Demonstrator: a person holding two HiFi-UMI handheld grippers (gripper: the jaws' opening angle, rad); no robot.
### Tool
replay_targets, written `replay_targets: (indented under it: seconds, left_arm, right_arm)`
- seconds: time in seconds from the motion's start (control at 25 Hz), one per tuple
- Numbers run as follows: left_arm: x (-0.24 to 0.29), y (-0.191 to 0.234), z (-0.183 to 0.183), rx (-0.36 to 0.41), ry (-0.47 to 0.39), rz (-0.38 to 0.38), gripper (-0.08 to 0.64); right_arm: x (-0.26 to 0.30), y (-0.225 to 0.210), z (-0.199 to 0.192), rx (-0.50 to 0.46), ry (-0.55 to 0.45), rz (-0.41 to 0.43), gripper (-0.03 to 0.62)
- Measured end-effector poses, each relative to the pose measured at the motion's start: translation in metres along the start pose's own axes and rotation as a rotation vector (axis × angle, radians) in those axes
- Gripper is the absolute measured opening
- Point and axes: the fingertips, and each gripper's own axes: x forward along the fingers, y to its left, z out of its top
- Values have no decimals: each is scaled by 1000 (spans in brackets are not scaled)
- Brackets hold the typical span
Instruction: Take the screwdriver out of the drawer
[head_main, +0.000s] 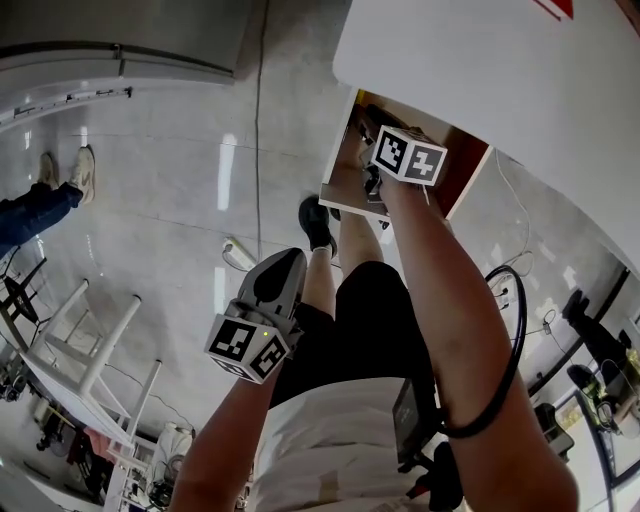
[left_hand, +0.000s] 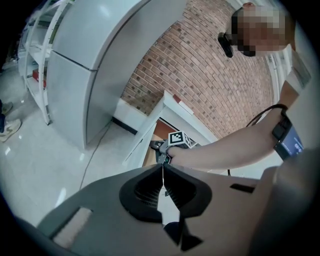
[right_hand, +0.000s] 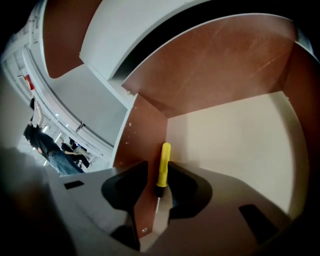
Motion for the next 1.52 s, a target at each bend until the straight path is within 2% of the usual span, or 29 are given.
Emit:
replay_targets:
  seconds: [0.44,0.72,0.84,1.12,1.28,1.52]
  left_arm:
    - [3,5,-22,-10,33,-2,9]
    - [2,10,-26,-33,32,1,9]
    - [5,9,-26,-44,29,2,9]
    - [10,9,-28,-50,36,-6,9]
    - [11,11,-25,-46,39,-9,9]
    - [11,7,-20,-35,37,-18,9]
  right_arm:
    - [22,-11,-6,-21,22,10,109]
    - [29,-10,-12,-73,58,38,85]
    - [29,-8,-11,-58,57,68,61]
    - [32,-10,-11,27,66,142,60]
    - [33,-8,-10,13,69,134,55]
    - [22,-9,-6,44,48,119,52]
